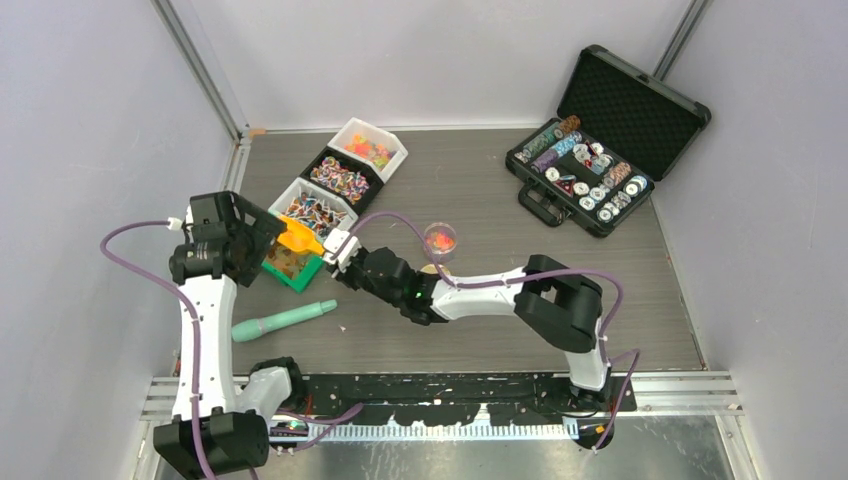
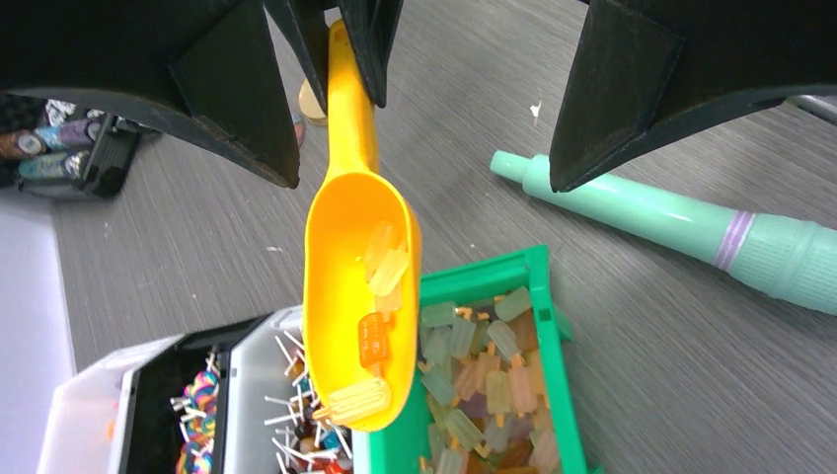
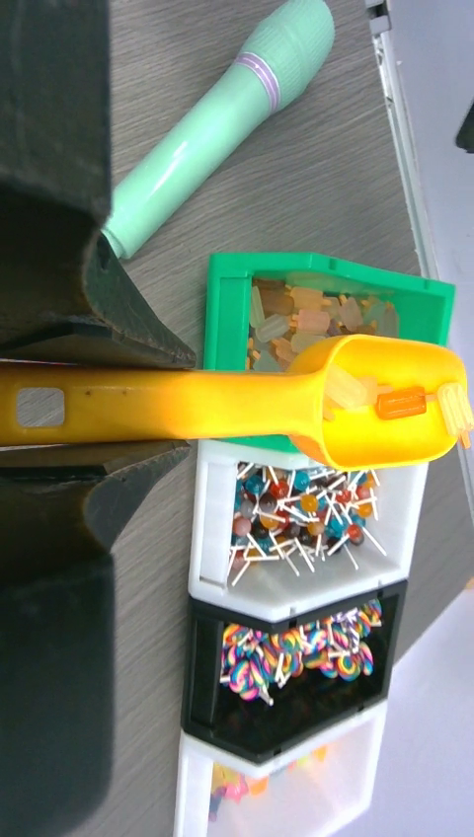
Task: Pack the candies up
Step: Place the fake candies in the packing bottle.
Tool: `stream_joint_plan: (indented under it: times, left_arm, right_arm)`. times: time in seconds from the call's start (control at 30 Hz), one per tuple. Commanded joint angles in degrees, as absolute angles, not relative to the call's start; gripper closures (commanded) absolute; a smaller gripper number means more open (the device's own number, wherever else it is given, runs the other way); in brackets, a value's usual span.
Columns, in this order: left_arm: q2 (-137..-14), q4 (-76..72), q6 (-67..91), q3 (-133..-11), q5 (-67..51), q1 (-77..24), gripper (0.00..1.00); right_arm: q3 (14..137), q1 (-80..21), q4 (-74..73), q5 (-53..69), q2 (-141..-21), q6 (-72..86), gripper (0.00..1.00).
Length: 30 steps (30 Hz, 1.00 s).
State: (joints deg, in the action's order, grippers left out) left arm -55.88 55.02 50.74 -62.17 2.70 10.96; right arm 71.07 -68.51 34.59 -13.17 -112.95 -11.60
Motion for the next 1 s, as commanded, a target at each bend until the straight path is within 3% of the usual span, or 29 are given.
stream_joint_plan:
  times: [0.0, 0.5, 0.97]
  left_arm:
    - [-54.5, 57.4, 49.9, -64.9, -2.1, 10.3, 0.0]
    - [-49.5, 47.0, 43.6, -61.9, -8.7, 7.6, 0.0]
    - [-47.8, 35.5, 31.5, -50.7, -16.3, 4.0, 0.0]
  right_arm:
    - [68.3, -68.7, 42.6, -16.4, -105.3, -13.9, 1.0]
    - [54.2, -68.4, 41.2, -26.0, -87.5, -19.4, 1.0]
    - [42.0, -68.3, 21.4, -34.2, -63.9, -19.7, 1.0]
